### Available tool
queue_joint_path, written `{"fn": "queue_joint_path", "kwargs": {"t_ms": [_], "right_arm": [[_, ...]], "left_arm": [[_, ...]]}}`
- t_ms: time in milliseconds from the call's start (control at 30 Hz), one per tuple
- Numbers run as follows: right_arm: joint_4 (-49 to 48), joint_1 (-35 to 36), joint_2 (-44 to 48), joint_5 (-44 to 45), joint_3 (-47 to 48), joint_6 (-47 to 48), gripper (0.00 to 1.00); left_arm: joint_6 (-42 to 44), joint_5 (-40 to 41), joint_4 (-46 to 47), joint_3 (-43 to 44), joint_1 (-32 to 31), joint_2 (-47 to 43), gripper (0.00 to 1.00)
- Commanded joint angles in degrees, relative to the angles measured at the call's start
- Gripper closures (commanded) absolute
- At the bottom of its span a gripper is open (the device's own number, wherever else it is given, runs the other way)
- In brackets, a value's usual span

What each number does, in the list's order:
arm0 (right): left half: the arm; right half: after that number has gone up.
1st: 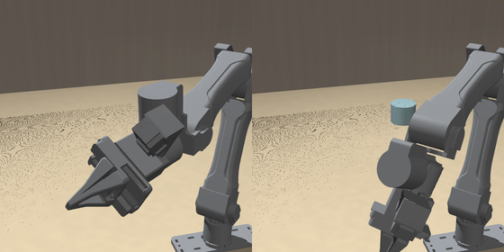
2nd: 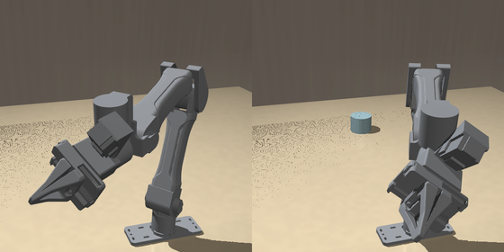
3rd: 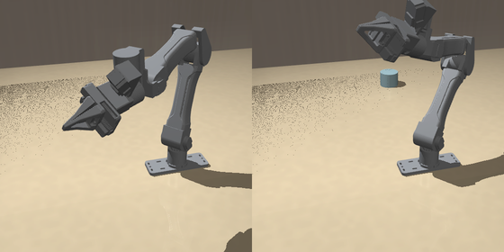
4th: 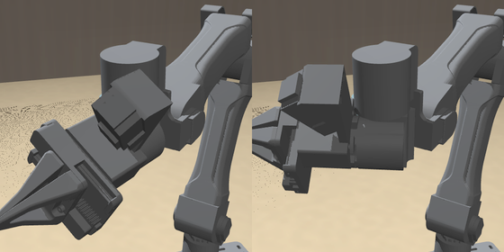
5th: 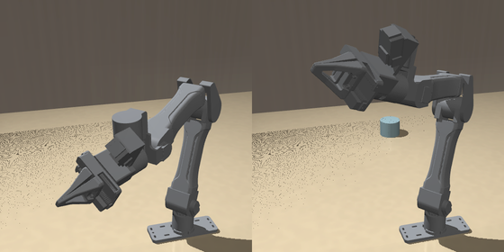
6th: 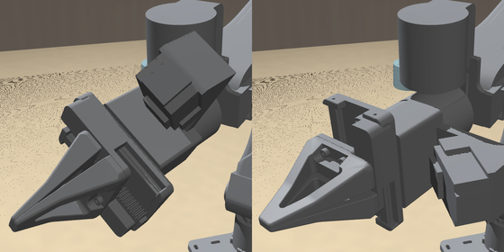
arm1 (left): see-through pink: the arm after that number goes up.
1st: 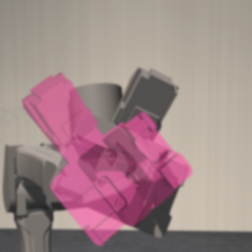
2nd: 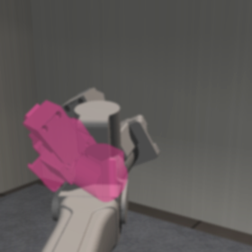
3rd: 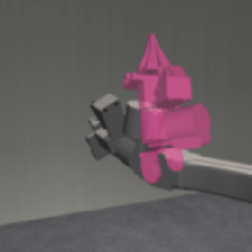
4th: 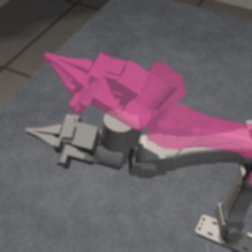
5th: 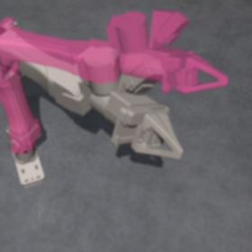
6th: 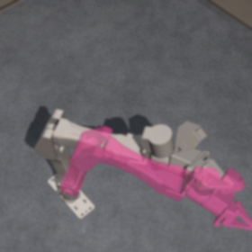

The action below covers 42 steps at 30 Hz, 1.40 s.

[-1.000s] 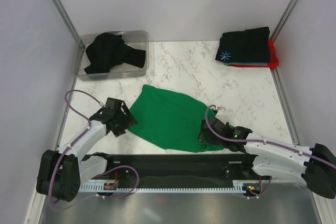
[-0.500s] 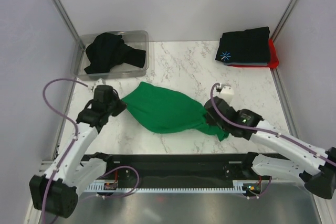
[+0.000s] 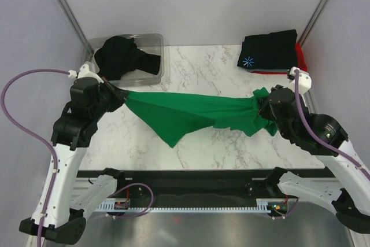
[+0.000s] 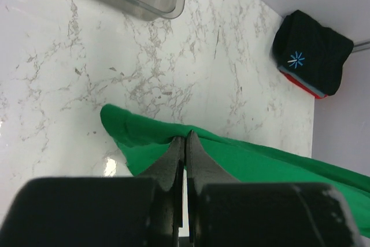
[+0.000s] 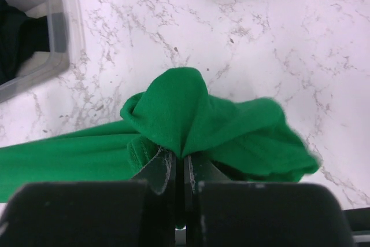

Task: Fold and stack the t-shirts
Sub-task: Flatten the tshirt out

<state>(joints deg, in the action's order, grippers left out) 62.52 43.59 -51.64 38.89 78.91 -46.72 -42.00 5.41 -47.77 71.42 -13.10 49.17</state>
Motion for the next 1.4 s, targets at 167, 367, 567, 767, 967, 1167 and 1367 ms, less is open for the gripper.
{"fn": "queue_joint_path", "kwargs": {"t_ms": [167,367,567,767,967,1167,1367], "right_arm": [[-7.8,-10.3,-11.7,-11.1,-8.5,6.7,0.93],[-22.5,-33.0,-33.5,-37.8,-15.7,16.2,0.68],[-23.4,-35.9,-34.6,-41.8,-15.0,18.9,0.23],[-23.1,-35.8,-15.1,-40.9,-28.3,14.0,0.22],[-24.8,-32.6,-2.9,-41.1,-42.6,8.8,0.28],[-26.9,-31.1,-4.1,-42.1,-46.0,8.3,0.35],[-27.5,-28.3,-5.1,-37.9,-48.7,3.6,0.35]], "left_arm": [[5.7,-10.0,0.7,-4.5,0.4,12.0,0.98],[8.2,-14.8,7.6,-14.1,1.8,23.9,0.98],[10.8,-18.7,10.9,-17.2,1.9,28.9,0.84],[10.9,-16.8,13.0,-19.8,2.1,26.3,0.25],[7.6,-11.1,14.1,-24.1,2.8,20.1,0.15],[5.3,-10.7,16.9,-30.9,4.5,14.4,0.18],[3.7,-10.4,17.8,-34.8,4.6,10.8,0.19]]}}
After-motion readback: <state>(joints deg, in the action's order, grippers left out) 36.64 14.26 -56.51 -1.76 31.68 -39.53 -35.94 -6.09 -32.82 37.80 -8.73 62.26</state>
